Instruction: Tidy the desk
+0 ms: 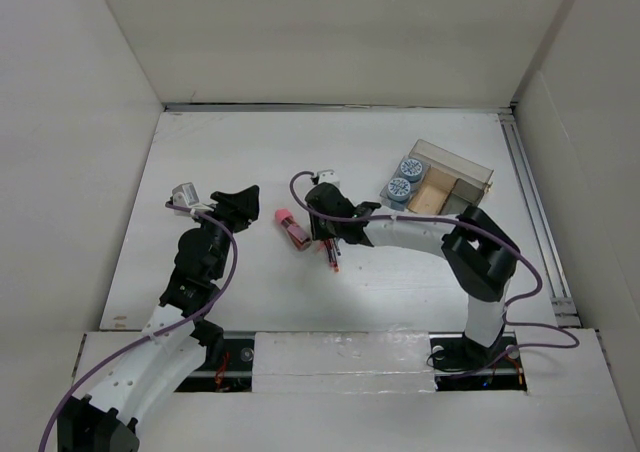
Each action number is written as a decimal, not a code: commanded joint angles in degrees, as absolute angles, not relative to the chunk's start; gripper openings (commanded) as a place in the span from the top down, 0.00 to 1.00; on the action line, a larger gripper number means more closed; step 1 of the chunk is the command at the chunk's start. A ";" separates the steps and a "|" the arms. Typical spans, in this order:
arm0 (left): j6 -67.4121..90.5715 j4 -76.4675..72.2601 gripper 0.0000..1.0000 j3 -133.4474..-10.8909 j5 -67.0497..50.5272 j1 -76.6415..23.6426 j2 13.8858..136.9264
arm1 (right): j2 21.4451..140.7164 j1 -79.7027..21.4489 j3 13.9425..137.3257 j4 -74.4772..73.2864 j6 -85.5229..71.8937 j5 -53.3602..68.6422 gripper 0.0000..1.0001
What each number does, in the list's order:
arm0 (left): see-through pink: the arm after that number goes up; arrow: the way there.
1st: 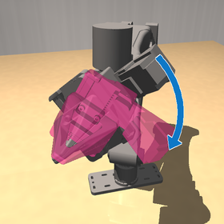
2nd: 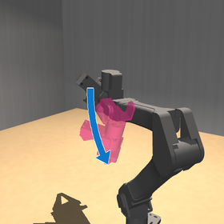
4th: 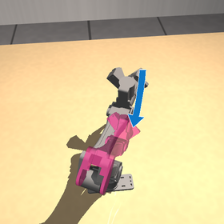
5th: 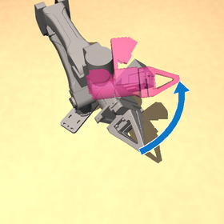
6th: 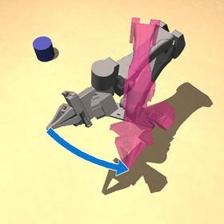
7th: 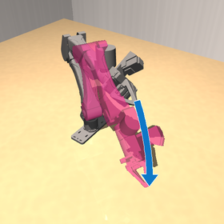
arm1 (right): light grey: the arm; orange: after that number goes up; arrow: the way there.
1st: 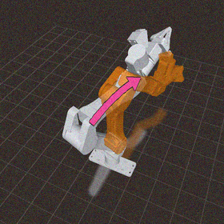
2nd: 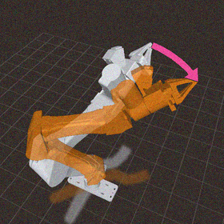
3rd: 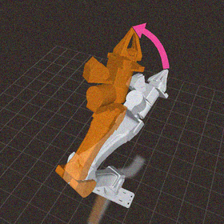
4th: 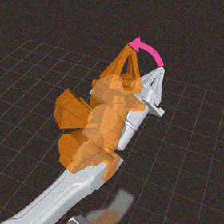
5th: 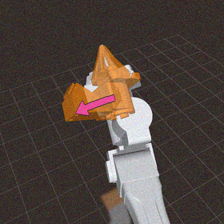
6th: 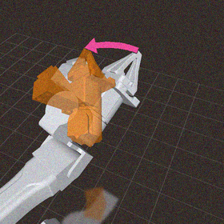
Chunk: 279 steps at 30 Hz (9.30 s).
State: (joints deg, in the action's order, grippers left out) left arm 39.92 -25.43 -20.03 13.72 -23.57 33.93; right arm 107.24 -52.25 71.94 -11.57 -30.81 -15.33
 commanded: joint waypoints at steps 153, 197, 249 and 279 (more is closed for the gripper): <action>40.34 -29.27 0.47 -20.56 9.06 -23.73 36.30 | 96.27 -33.32 72.63 1.23 -33.39 -15.02 0.82; 45.43 -22.87 0.46 -19.95 20.63 -23.73 30.77 | 100.79 -47.80 71.17 -3.95 -32.44 -11.24 0.70; 42.63 -26.89 0.46 -21.45 12.48 -23.73 37.18 | 57.90 -7.93 40.95 -16.26 -47.46 -22.24 0.91; 42.36 -27.42 0.46 -21.36 11.60 -23.73 37.18 | 67.59 -9.82 46.67 -11.95 -42.01 -24.26 0.40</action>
